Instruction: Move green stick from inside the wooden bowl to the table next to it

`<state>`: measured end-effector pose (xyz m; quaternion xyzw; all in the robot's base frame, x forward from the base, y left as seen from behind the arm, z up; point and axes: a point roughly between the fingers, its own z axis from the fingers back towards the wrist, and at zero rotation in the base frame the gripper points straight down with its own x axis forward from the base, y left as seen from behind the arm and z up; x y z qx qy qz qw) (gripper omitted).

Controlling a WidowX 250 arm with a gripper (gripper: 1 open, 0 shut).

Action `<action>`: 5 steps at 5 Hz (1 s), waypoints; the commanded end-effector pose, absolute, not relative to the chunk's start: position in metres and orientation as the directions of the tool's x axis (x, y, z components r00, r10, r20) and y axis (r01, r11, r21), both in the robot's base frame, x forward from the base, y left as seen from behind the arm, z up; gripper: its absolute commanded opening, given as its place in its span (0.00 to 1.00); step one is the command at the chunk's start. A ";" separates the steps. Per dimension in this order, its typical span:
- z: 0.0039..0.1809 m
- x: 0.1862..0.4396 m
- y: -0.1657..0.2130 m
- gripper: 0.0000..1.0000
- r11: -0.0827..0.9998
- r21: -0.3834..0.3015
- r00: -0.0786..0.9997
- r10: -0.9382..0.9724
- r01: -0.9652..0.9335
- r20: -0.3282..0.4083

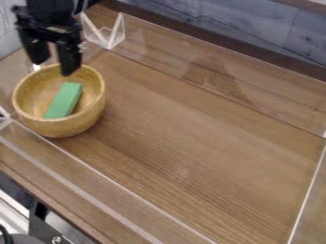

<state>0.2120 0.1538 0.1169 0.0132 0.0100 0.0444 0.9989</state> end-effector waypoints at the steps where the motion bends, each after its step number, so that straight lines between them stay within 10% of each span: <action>1: 0.114 0.210 0.169 1.00 0.992 0.055 0.994 0.111 -0.111 0.009; 5: 0.068 0.211 0.170 1.00 0.987 0.065 0.989 0.146 -0.148 0.031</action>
